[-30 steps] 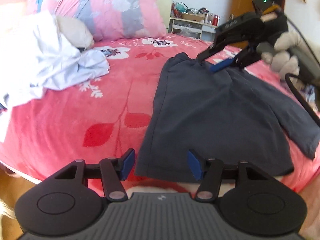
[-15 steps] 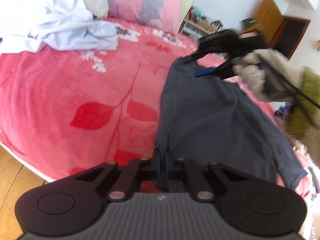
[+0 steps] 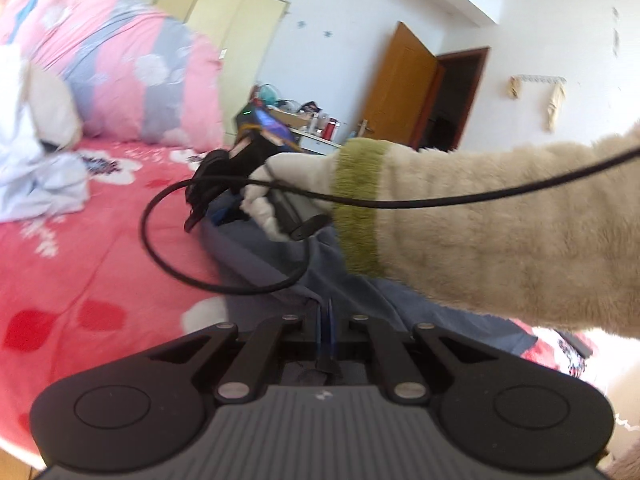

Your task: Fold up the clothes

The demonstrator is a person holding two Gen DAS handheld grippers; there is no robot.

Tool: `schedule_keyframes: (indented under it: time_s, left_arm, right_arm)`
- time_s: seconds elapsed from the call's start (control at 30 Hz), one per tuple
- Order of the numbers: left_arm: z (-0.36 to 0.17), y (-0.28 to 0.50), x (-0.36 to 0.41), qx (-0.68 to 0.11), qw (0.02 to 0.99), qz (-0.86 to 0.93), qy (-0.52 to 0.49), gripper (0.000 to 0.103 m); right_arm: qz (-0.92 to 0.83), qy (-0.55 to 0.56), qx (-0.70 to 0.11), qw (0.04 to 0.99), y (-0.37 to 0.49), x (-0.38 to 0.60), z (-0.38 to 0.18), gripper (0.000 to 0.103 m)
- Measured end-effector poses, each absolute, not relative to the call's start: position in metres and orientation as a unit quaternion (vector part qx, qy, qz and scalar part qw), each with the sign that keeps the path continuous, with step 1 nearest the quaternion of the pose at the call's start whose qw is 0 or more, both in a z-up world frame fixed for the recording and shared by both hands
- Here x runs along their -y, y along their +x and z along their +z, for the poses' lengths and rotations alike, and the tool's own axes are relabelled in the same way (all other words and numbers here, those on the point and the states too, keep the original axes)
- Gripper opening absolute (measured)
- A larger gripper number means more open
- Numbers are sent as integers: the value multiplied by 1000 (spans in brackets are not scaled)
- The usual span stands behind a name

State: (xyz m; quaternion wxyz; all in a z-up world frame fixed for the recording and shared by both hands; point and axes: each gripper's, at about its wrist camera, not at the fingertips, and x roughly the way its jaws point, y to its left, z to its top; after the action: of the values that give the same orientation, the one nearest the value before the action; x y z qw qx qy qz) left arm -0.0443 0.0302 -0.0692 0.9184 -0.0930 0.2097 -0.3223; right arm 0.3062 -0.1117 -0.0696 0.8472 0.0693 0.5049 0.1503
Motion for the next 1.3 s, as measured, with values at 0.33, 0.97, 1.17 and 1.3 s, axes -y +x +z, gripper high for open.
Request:
schedule_keyframes:
  time_s: [0.33, 0.97, 1.17, 1.3]
  left_arm:
    - [-48, -25, 25, -171, 895, -401, -97, 4]
    - [-58, 18, 241, -195, 799, -565, -67, 4]
    - [-73, 19, 246, -236, 793, -560, -42, 4]
    - [-71, 27, 239, -241, 798, -551, -25, 4]
  right_arm:
    - [167, 104, -428, 882, 295, 185, -28, 1]
    - [103, 136, -350, 921, 272, 453, -1, 0]
    - [79, 164, -367, 912, 279, 497, -55, 4]
    - [78, 259, -354, 895, 258, 534, -67, 5]
